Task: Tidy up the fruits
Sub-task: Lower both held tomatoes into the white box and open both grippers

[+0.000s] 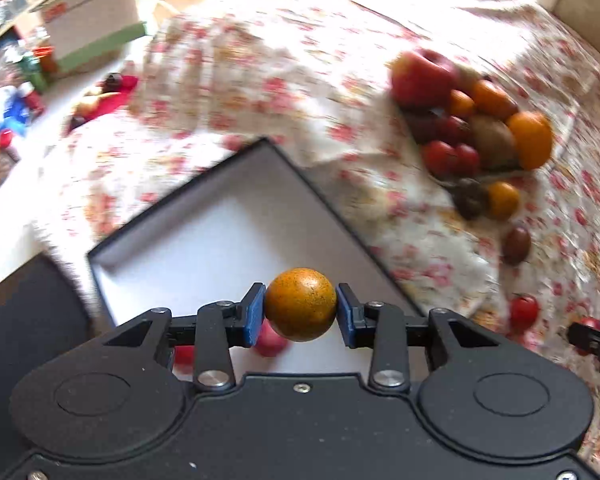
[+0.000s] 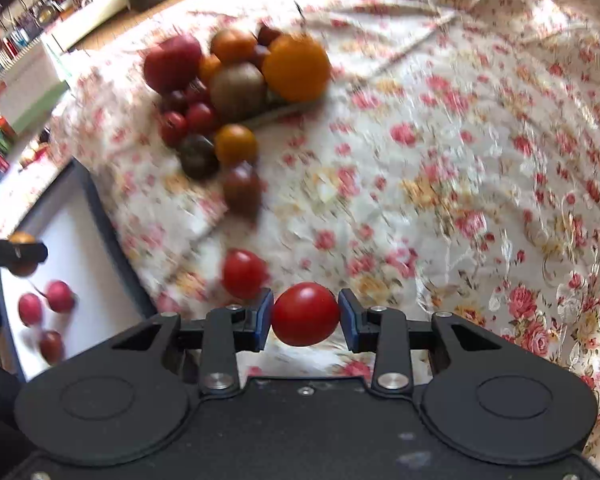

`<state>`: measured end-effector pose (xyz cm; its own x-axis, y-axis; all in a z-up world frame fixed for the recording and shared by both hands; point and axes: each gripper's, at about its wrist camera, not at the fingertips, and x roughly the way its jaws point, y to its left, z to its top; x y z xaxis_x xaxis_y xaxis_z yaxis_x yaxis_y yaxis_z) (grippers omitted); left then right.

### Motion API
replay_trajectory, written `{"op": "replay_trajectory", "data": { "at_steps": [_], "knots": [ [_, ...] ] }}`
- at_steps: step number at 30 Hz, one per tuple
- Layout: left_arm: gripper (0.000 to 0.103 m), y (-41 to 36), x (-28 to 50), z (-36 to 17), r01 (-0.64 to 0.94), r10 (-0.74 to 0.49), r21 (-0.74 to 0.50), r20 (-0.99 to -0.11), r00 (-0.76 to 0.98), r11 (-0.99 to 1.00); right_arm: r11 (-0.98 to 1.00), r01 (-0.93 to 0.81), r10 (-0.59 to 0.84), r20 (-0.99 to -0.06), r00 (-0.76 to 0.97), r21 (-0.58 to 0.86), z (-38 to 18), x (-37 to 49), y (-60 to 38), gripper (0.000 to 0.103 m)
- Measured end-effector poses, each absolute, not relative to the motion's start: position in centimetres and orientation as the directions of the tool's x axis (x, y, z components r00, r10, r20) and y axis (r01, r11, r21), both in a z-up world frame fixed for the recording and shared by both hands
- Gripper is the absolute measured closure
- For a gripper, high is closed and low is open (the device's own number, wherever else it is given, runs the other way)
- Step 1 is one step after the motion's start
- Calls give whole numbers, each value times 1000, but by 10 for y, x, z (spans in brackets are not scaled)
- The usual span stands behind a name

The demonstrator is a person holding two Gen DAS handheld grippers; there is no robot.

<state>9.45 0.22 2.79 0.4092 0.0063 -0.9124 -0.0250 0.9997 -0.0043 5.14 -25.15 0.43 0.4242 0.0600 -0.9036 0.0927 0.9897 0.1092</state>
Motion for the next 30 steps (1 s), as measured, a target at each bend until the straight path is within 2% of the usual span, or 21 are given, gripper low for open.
{"op": "replay_trajectory", "data": {
  "at_steps": [6, 18, 30],
  "knots": [
    [57, 37, 84, 31, -110, 103, 59, -880, 463, 992, 990, 4, 122, -887, 445, 139, 28, 48, -197, 66],
    [57, 73, 81, 8, -204, 71, -13, -915, 398, 979, 982, -68, 188, -920, 343, 176, 6, 35, -93, 66],
    [57, 63, 107, 5, -214, 104, 20, -915, 390, 977, 988, -78, 148, -944, 296, 131, -27, 27, -75, 66]
  ]
}}
